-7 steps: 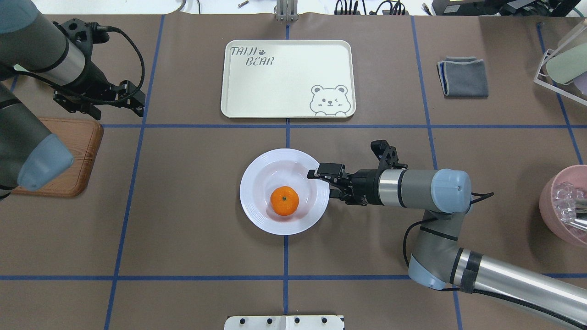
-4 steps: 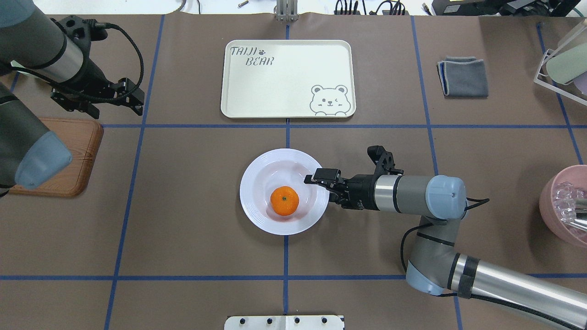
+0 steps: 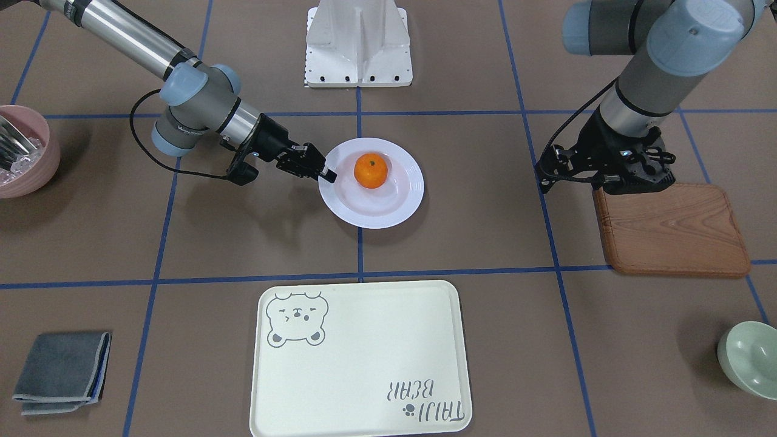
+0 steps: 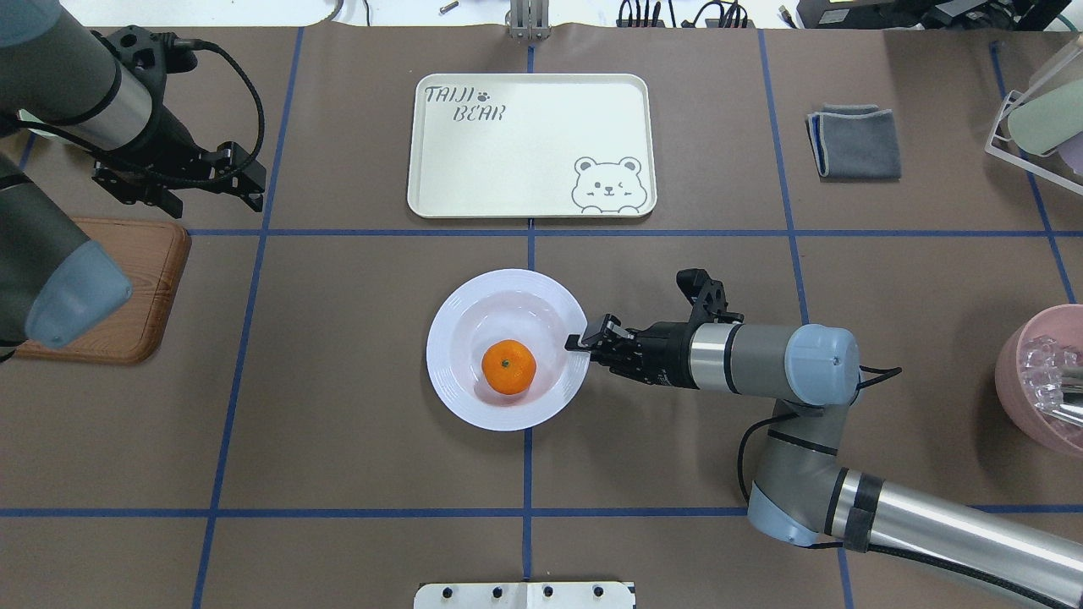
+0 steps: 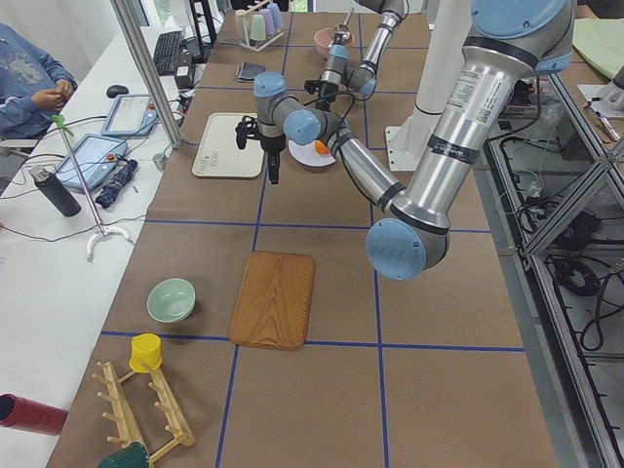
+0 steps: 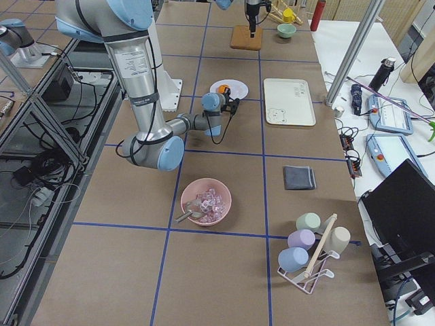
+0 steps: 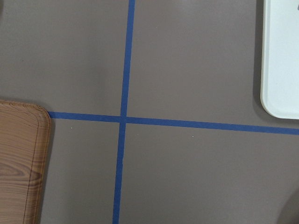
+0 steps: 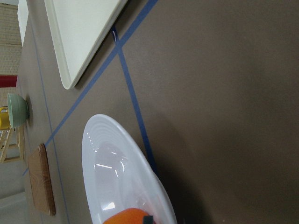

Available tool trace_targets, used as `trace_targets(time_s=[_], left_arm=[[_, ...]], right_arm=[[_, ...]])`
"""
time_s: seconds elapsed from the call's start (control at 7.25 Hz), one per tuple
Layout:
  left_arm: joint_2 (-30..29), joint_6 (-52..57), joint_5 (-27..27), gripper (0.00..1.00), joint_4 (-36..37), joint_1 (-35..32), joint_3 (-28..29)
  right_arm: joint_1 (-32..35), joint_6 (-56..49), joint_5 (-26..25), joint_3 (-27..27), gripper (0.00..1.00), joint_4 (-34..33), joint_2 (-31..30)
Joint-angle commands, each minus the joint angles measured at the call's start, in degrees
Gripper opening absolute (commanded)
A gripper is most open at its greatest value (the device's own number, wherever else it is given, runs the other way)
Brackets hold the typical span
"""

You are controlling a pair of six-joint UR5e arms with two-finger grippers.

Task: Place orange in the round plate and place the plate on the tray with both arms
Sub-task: 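Lift the plate with the right gripper and carry it onto the bear tray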

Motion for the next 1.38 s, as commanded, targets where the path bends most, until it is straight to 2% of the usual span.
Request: trace_targets(time_s=[0.0,0.41,0.55,0.69,0.97,1.24], left_arm=[[0.0,-0.02,0.0,0.98,0.01,-0.02,-0.08],[0.0,-0.02,0.0,0.98,0.01,-0.02,-0.08],[0.0,-0.02,0.0,0.98,0.01,-0.11,-0.17],[0.0,-0.02,0.0,0.98,0.01,-0.37,-0.26],[0.08,-0.02,0.0,0.98,0.01,-0.81,-0.26],[0.08,0.06,0.0,0.98,0.01,-1.6,-0.35]], right_arm=[[0.02,0.0,0.0,0.07,0.0,0.0,-0.01],[0.46,0.18,-0.79,1.73,0.0,0.09,1.21],[0.55,0.18,-2.62,3.05,0.0,0.09,1.22],[0.55,0.27,-5.07,3.75,0.0,0.09,1.22],[0.55,0.62,-13.06,3.33,0.0,3.23,1.22],[0.55,6.21,-21.57,3.06,0.0,4.21,2.26]])
